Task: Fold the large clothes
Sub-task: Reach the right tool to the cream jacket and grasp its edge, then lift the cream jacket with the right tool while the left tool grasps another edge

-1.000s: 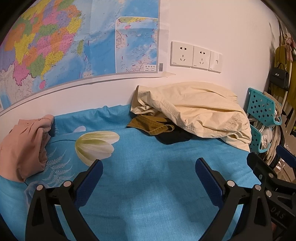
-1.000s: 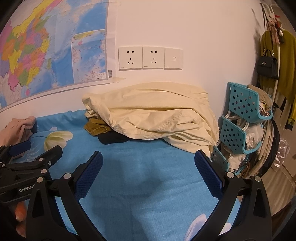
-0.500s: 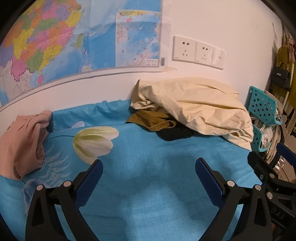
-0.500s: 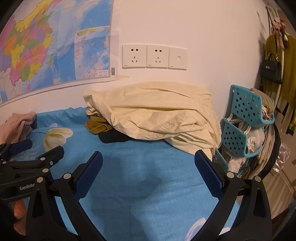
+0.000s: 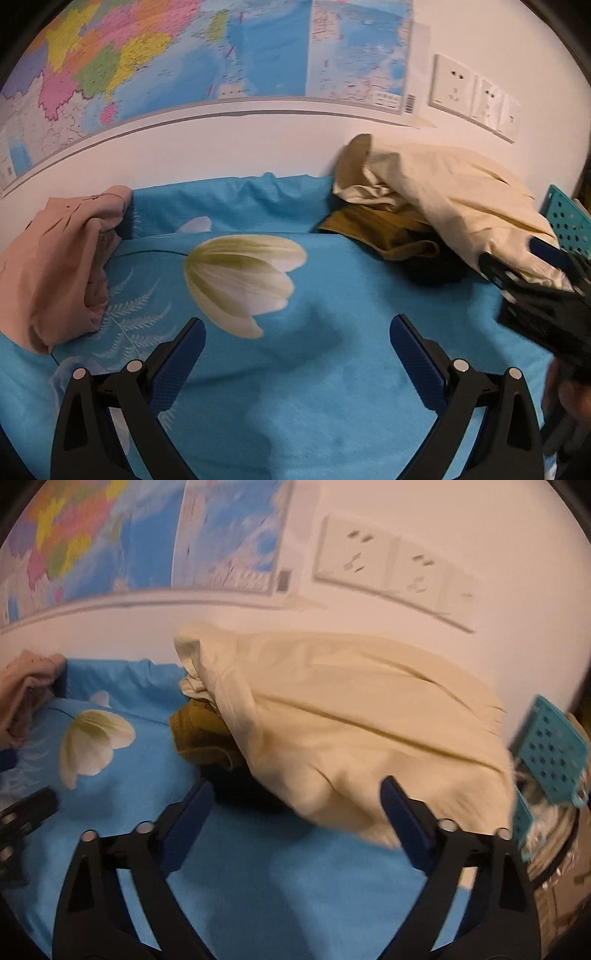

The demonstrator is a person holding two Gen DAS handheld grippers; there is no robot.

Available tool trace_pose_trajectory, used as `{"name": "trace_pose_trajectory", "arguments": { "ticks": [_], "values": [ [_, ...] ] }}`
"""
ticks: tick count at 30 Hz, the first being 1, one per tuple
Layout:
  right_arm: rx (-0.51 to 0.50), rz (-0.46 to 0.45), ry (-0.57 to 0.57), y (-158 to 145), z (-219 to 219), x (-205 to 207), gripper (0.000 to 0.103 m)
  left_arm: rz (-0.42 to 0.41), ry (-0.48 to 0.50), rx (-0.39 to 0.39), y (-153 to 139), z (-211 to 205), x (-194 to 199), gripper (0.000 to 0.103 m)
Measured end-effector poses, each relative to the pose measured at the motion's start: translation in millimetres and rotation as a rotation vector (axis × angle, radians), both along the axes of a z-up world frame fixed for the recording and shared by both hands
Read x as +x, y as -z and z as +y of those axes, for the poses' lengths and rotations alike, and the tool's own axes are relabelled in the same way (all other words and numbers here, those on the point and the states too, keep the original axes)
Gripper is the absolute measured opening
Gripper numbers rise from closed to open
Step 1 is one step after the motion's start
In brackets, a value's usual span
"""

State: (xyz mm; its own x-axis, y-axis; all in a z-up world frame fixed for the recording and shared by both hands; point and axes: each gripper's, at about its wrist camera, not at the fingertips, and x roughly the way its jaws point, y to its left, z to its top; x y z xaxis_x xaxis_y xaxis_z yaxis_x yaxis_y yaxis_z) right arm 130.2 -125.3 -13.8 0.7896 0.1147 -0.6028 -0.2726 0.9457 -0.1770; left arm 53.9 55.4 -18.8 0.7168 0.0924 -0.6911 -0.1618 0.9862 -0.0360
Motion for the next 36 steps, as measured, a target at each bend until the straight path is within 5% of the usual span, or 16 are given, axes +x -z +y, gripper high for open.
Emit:
{"name": "trace_pose_trajectory", "arguments": {
  "ticks": [5,8,10,14,15,17,19,20,22,24,31,36],
  "values": [
    [-0.114,0.047,-0.02,24,26,46,0.063,0.032,-0.003,0.023,6,10,14,0.097],
    [-0.086,0.044,-0.058,16,19,48,0.024,0.043,-0.004,0.018,8,19,23,0.097],
    [-0.04,0.031,-0.075,3,8,41,0.01,0.042,-0.001,0.024,8,22,28,0.097],
    [0.056,-0.025,-0.086,-27,-11,24,0.017,0.04,0.016,0.045,9,25,40,0.097],
    [0.036,-0.014,-0.082,-27,-10,26,0.024,0.041,0.022,0.047,10,26,43,0.097],
    [-0.04,-0.004,-0.091,-18,4,32,0.07,0.041,0.024,0.052,10,28,49,0.097],
    [-0.128,-0.006,-0.092,-5,19,44,0.074,0.035,0.022,0.056,10,30,51,0.097],
    [-0.162,-0.005,-0.083,1,23,50,0.067,0.033,0.023,0.054,11,32,53,0.097],
    [-0.144,0.015,-0.107,0,23,58,0.024,0.033,0.031,0.037,12,35,56,0.097],
    [-0.067,0.014,-0.115,-16,12,55,0.009,0.039,0.05,0.014,12,38,59,0.097],
    [0.099,-0.224,-0.055,-145,-63,-1,0.005,-0.042,0.239,-0.041,1,14,77,0.097],
    [0.2,-0.256,-0.002,-199,-122,-21,0.005,-0.168,0.483,-0.1,-20,-40,88,0.097]
  ]
}}
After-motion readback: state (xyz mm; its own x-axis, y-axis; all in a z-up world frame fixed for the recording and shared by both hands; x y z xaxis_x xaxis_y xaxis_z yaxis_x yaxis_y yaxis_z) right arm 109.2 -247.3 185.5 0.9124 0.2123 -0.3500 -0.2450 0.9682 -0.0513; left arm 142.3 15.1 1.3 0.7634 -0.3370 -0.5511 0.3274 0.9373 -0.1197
